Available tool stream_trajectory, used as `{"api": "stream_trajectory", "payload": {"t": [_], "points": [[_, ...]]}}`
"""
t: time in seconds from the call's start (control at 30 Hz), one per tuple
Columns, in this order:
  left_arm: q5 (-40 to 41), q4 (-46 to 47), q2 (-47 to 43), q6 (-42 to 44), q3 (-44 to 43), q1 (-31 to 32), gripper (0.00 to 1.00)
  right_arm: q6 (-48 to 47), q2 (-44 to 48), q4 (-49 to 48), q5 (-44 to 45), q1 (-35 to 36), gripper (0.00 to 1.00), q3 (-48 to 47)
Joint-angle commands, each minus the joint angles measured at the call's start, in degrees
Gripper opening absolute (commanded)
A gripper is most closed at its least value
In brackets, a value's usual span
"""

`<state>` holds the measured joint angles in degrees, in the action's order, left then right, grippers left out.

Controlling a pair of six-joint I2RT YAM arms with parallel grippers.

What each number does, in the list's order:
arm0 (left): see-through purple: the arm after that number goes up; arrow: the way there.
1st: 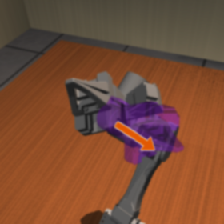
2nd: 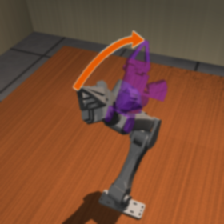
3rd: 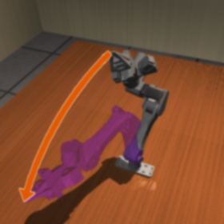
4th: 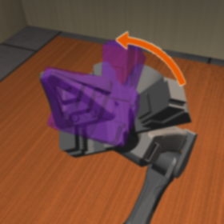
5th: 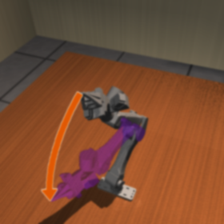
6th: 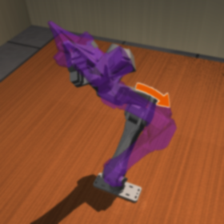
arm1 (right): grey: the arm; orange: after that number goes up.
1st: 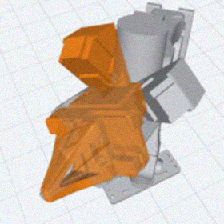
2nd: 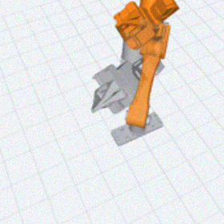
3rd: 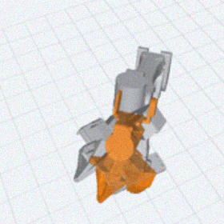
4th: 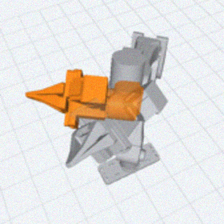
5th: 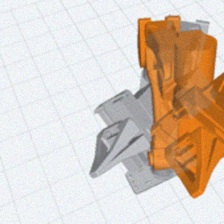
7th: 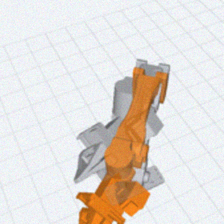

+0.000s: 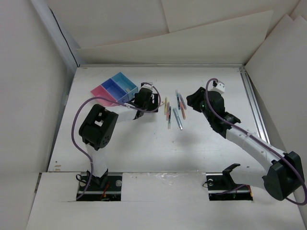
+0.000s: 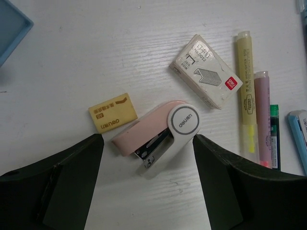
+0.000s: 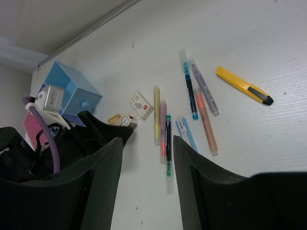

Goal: Sort the stationery into containers
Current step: Pick up the stationery from the center of the board.

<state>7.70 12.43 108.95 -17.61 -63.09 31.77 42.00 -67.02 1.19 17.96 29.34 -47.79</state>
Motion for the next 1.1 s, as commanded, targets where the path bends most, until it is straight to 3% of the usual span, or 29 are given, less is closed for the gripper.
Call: {"api": "stream_trajectory", "payload": {"t": [0.0,0.27,0.47,0.77,0.97,1.07], "points": [[0.6,-0.6,0.6,1.2,-2.7,0.0,0.73,-0.7,0.1,-2.8,-0.2,0.4,0.52,-0.6],[-2.0,-0.6,2.2,2.2,-3.7,0.0,0.71,-0.7,0.1,-2.8,-0.2,0.4,0.52,-0.6],[-3.9,0.7,2.2,2.2,-1.0,0.5,0.61,-0.7,0.1,-2.8,-0.2,0.4,0.52,-0.6],[-4.6,2.0,-1.3,0.6,4.5,2.9,0.17,-0.7,0.7,-2.8,-0.2,0.4,0.52,-0.6],[-2.0,0.0,-4.2,0.0,5.7,6.4,0.02,-0.7,0.7,-2.8,-0.2,0.4,0.52,-0.6],[-2.5,0.0,-7.6,-2.0,7.4,7.1,0.0,-0.7,0.7,-2.8,-0.2,0.4,0.52,-0.6]]}}
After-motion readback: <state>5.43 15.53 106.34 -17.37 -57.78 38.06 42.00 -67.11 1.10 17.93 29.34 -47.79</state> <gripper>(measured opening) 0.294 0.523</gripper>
